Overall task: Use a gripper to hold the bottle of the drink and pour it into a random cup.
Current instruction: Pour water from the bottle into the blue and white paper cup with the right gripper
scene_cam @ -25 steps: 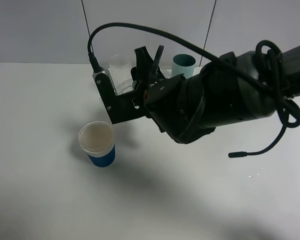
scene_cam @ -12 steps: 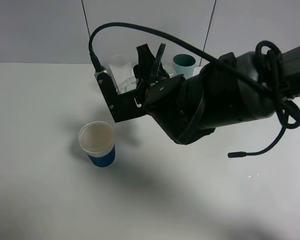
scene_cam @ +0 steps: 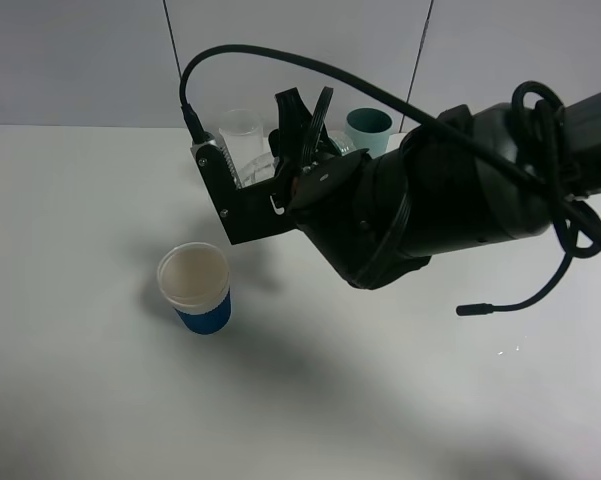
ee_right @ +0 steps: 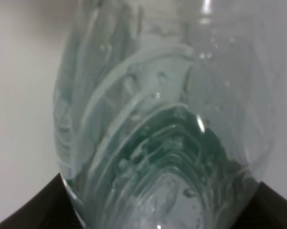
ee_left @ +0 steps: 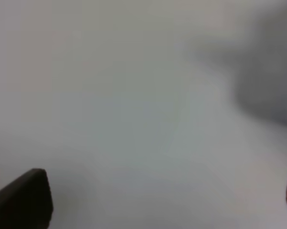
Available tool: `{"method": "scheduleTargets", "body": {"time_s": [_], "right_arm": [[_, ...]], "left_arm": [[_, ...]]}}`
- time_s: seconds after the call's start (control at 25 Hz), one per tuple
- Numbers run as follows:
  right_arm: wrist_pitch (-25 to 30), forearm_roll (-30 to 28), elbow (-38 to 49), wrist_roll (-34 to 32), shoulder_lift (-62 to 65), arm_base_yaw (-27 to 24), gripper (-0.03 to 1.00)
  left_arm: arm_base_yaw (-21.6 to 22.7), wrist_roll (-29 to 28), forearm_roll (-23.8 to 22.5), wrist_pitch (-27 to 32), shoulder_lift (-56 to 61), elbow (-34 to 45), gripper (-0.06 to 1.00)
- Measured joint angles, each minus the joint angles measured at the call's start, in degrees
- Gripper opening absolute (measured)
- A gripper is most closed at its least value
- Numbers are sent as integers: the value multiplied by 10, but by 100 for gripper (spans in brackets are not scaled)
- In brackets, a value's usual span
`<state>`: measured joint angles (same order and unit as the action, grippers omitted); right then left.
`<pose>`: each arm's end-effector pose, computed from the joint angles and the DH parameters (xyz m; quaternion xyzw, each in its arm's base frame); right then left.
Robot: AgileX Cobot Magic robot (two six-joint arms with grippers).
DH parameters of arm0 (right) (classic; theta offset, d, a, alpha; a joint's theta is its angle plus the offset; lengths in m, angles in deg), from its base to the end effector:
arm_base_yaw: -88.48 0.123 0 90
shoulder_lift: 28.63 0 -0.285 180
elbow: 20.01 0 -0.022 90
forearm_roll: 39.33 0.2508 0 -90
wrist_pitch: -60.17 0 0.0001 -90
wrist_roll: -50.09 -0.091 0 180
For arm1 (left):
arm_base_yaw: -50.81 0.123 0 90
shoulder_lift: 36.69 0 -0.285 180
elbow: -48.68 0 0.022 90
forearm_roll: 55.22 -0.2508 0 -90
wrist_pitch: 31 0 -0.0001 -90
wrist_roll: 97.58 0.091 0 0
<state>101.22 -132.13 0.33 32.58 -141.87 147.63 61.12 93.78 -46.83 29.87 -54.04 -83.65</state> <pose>0.2364 0.2793 0.1828 -0.7339 0.4579 -0.3727 0.3358 0.0211 -0.0080 0.2812 0.0055 0.8882 0.0135 0.4593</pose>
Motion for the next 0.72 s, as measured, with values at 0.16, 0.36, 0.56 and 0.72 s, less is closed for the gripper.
{"method": "scheduleTargets", "body": {"time_s": [0.16,0.36,0.56,0.72], "right_arm": [[5,2,-3,0,-5,0,56],[20,8,-15,0,-25,0,56],[15,8,-20,0,-32,0,56],[14,4,-21,1,-32,0,56]], "left_arm": [[0,0,0,0,0,0,99],[0,0,0,0,0,0,99],[0,0,0,0,0,0,99],[0,0,0,0,0,0,99]]}}
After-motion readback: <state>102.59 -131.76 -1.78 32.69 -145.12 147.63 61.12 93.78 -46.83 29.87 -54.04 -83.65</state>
